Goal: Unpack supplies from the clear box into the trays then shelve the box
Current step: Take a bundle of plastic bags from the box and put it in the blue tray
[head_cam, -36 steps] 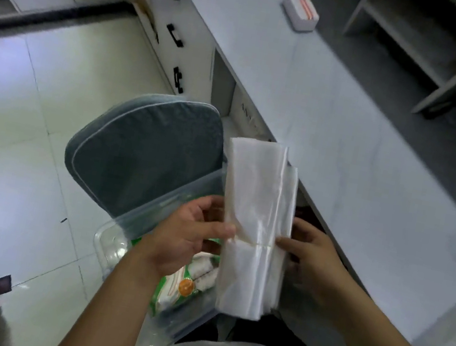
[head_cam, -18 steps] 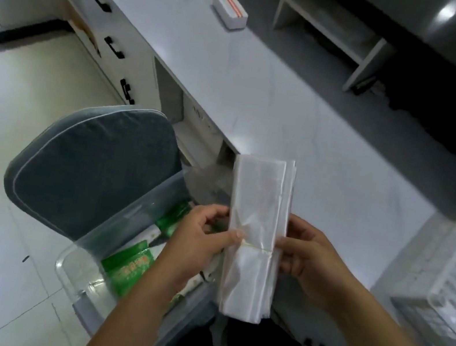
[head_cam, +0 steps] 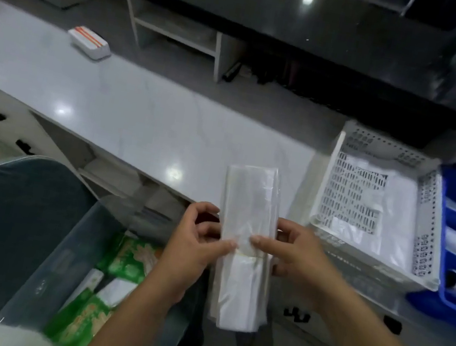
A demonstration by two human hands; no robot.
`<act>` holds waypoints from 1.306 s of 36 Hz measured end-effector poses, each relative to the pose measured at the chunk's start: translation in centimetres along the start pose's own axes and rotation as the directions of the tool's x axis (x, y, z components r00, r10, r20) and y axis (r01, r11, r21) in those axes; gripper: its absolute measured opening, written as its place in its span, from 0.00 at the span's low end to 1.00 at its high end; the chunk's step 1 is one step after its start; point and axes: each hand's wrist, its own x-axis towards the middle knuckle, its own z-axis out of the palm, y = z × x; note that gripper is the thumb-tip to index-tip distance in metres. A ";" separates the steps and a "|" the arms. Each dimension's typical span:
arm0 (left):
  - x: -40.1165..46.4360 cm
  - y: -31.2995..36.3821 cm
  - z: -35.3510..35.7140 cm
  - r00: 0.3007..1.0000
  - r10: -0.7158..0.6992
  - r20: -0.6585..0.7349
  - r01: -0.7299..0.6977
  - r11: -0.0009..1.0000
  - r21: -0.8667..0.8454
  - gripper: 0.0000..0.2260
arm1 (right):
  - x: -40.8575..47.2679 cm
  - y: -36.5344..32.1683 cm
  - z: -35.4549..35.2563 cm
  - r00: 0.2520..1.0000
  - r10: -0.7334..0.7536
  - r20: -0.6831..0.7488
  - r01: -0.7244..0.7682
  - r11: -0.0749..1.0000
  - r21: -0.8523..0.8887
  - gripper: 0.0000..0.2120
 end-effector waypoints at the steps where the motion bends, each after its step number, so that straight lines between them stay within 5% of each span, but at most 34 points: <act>1: -0.2 -0.1 1.1 1.000 0.003 0.010 -0.003 1.000 0.006 0.29 | -0.5 0.3 -1.0 1.000 -0.026 -0.011 0.026 1.000 -0.004 0.15; 7: -2.0 -1.3 8.0 0.973 -0.103 0.205 0.086 0.992 0.091 0.43 | -5.8 3.0 -7.8 0.980 -0.164 -0.114 0.183 0.966 0.183 0.14; 14: -4.6 -4.4 19.8 0.847 -0.215 0.486 0.121 0.968 0.218 0.35 | -13.9 5.9 -18.5 0.960 -0.161 -0.230 0.222 0.937 0.269 0.17; 20: -5.0 -6.4 28.6 0.725 -0.261 0.638 0.203 0.965 0.164 0.35 | -18.8 6.7 -27.1 0.928 -0.207 -0.311 0.265 0.951 0.158 0.07; 22: -5.1 -6.7 30.7 0.677 -0.284 0.679 0.251 0.956 0.149 0.35 | -20.0 7.0 -30.2 0.853 -0.298 -0.427 0.316 0.948 -0.031 0.06; 25: -4.8 -6.8 33.2 0.623 -0.333 0.708 0.307 0.936 0.170 0.36 | -21.9 7.5 -34.9 0.668 -0.621 -0.410 0.364 0.753 -0.549 0.21; 28: -4.2 -6.4 35.3 0.542 -0.390 0.744 0.360 0.908 0.214 0.36 | -22.8 7.9 -37.9 0.664 -0.743 -0.083 0.291 0.359 -0.887 0.37; 30: -3.6 -6.1 36.6 0.422 -0.404 0.811 0.402 0.886 0.232 0.34 | -22.8 8.0 -38.8 0.666 -0.743 0.068 0.260 0.145 -0.955 0.35; 33: -2.7 -5.5 38.3 0.270 -0.459 0.846 0.465 0.832 0.303 0.37 | -22.6 7.7 -39.6 0.644 -0.736 0.212 0.276 -0.035 -0.961 0.26; 37: -0.5 -5.4 39.6 0.176 -0.523 0.834 0.504 0.776 0.380 0.39 | -22.1 6.3 -40.8 0.628 -0.696 0.348 0.353 -0.145 -0.925 0.22; 44: 4.9 -4.2 41.7 -0.016 -0.575 0.818 0.436 0.732 0.523 0.34 | -19.9 2.1 -42.9 0.724 -0.550 0.417 0.359 -0.215 -0.908 0.18; 47: 7.6 -2.9 42.7 0.062 -0.579 0.813 0.352 0.775 0.525 0.32 | -18.4 0.5 -44.2 0.777 -0.497 0.386 0.319 -0.218 -0.923 0.16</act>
